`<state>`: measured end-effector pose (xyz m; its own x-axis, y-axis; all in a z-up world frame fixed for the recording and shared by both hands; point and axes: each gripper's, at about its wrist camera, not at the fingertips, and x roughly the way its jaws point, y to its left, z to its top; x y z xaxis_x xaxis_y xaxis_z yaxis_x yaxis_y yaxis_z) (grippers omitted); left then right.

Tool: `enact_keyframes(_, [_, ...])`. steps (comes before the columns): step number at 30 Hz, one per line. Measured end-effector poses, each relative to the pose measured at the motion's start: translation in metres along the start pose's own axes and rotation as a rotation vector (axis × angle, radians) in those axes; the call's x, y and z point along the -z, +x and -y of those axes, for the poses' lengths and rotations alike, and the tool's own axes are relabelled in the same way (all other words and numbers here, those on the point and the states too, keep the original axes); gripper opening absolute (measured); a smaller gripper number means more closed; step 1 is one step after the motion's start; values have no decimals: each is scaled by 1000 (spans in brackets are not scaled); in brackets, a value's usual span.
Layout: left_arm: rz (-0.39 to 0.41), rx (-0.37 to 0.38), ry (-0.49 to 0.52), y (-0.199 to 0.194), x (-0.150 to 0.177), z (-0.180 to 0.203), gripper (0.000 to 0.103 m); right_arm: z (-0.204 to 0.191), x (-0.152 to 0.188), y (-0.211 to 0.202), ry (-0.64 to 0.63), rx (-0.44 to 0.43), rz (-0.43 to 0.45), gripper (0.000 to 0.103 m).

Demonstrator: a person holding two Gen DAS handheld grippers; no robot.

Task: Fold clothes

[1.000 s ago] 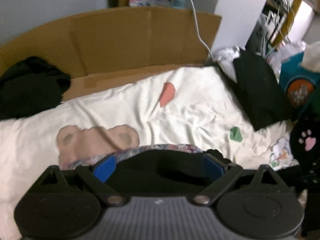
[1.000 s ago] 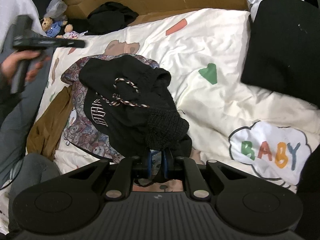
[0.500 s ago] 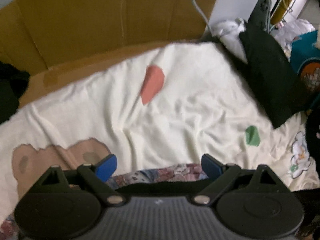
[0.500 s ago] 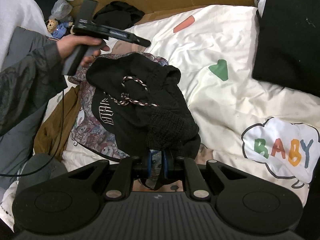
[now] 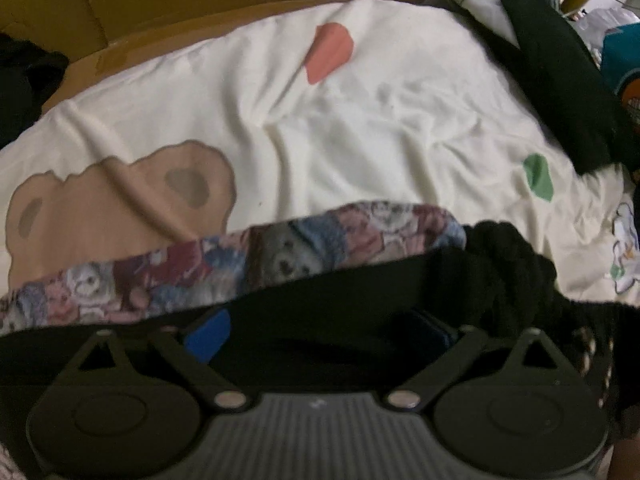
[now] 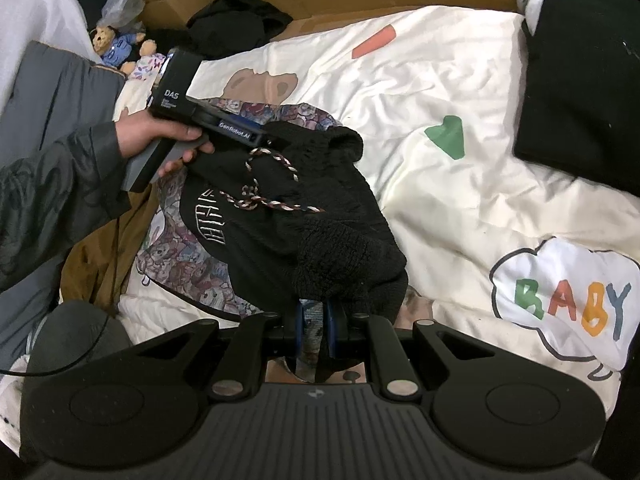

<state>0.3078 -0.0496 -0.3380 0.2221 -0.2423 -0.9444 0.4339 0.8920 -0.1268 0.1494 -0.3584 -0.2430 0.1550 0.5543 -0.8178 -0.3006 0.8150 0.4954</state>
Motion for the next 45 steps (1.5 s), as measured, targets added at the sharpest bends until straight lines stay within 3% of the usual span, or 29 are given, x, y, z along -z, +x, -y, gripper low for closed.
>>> enact_keyframes(7, [73, -13, 33, -16, -28, -1, 94, -4, -1, 1, -6, -1, 4, 13])
enact_keyframes(15, [69, 29, 60, 28, -51, 19, 94, 0, 0, 1, 7, 4, 3, 13])
enact_keyframes(22, [72, 22, 138, 37, -32, 30, 84, 1, -2, 4, 7, 10, -3, 13])
enact_keyframes(30, [8, -1, 163, 27, -19, 33, 76, -4, -1, 5, -4, 16, 0, 13])
enact_keyframes(33, [19, -16, 144, 27, -17, 31, 65, -5, -1, 6, -9, 16, 0, 13])
enact_keyframes(35, [28, -15, 124, 24, -19, 27, 44, -3, -1, 7, -8, 18, 1, 13])
enact_keyframes(38, [52, 9, 73, 17, -21, 17, 19, -2, -3, 6, -8, 25, 10, 13])
enact_keyframes(45, [178, 82, -58, -24, -18, -11, 13, 3, -16, -3, -22, 75, 66, 13])
